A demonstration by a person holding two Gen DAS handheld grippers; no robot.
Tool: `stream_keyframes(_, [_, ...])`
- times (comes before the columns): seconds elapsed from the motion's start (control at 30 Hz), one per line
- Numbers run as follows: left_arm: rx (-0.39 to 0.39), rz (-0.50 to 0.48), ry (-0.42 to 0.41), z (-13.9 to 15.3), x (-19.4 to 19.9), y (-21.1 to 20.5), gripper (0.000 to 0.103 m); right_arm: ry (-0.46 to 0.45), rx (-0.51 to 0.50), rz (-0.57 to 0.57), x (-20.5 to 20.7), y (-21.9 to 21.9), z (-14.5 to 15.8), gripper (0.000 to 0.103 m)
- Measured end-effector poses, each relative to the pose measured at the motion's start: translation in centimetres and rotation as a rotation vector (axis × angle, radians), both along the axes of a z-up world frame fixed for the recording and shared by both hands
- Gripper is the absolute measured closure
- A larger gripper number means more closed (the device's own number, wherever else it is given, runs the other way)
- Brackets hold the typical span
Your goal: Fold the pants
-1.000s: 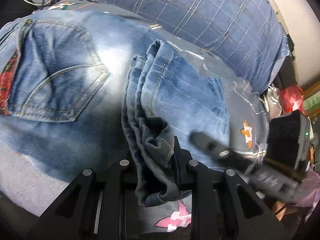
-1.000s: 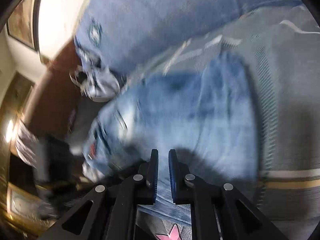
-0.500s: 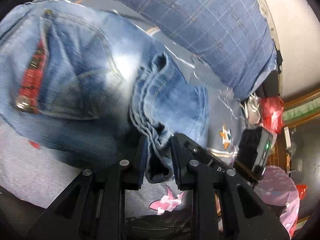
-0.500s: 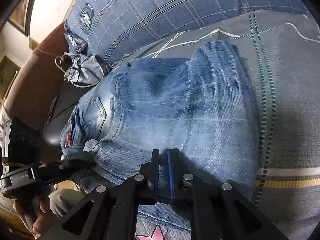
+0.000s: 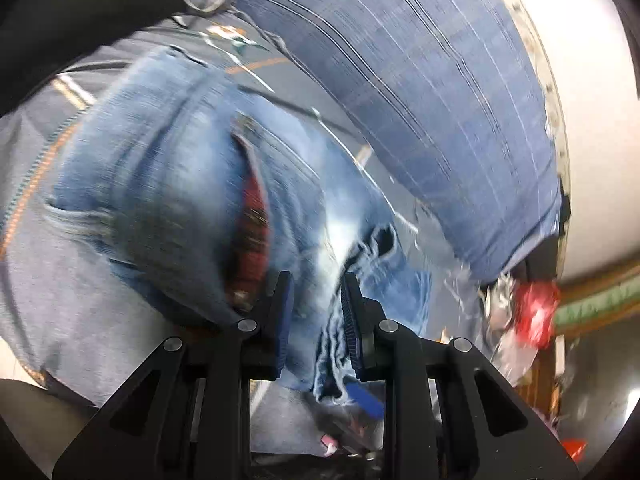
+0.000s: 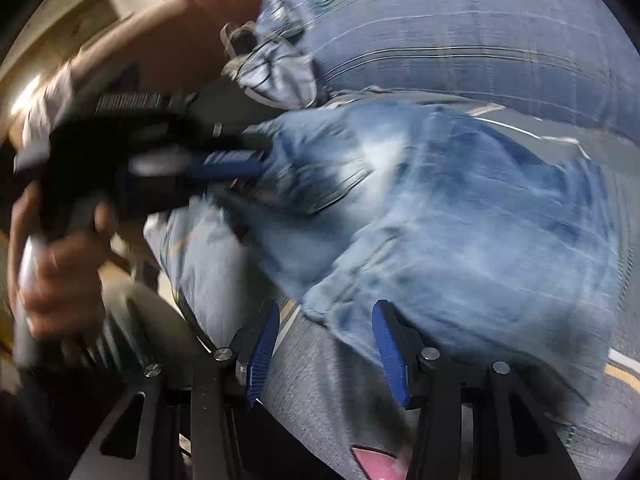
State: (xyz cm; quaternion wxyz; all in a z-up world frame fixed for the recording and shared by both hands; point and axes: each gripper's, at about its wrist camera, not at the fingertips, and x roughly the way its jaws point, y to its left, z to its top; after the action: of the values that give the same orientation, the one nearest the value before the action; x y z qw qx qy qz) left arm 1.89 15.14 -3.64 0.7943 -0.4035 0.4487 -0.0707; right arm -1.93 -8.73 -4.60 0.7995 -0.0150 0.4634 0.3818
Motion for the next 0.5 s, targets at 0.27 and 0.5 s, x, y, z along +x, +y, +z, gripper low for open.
stream_keyframes(0.27, [-0.039, 0.107, -0.037, 0.0, -2.6, 2.7, 0.081, -0.019, 0.010, -0.170, 1.9, -2.6, -0.6, 0.075])
stream_keyframes(0.5, [-0.165, 0.289, -0.032, -2.5, -5.8, 6.4, 0.081, 0.035, 0.242, -0.015, 0.3, -1.8, 1.2, 0.058])
